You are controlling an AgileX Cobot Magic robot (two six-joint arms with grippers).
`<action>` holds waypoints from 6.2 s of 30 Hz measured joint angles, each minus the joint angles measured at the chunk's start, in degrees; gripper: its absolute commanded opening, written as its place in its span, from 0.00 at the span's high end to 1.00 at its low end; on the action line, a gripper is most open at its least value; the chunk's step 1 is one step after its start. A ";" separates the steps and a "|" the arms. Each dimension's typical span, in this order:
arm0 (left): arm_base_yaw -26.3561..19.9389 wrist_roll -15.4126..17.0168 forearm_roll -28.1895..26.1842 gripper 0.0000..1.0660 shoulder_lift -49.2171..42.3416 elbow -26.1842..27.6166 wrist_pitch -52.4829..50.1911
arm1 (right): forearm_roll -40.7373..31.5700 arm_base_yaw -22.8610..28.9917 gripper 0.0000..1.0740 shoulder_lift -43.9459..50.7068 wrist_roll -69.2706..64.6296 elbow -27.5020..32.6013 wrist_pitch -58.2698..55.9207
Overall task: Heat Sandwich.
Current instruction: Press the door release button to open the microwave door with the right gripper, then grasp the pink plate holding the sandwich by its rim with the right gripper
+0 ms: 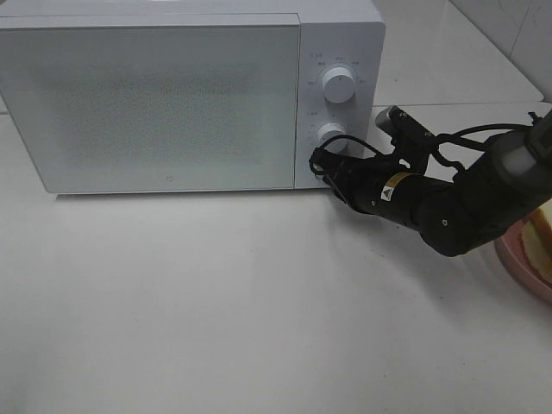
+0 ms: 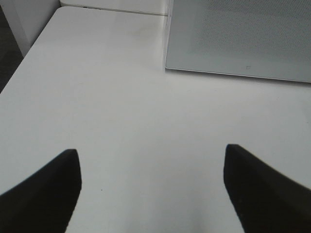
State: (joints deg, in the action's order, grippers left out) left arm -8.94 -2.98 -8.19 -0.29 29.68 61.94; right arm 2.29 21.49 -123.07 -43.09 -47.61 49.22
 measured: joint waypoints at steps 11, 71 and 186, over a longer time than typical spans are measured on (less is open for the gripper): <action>0.00 0.00 0.00 0.28 0.00 0.00 0.00 | -2.92 0.57 1.00 -0.06 0.46 0.06 1.32; 0.00 0.00 0.00 0.28 0.00 0.00 0.00 | -10.54 2.64 1.00 -3.95 -2.86 -2.41 5.90; 0.00 0.00 0.00 0.28 0.00 0.00 0.00 | -4.58 -12.55 0.31 43.20 43.49 -10.08 -94.14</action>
State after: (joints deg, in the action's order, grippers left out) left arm -8.94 -2.98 -8.19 -0.29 29.68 61.94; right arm -2.29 8.94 -79.87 0.40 -57.70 -44.92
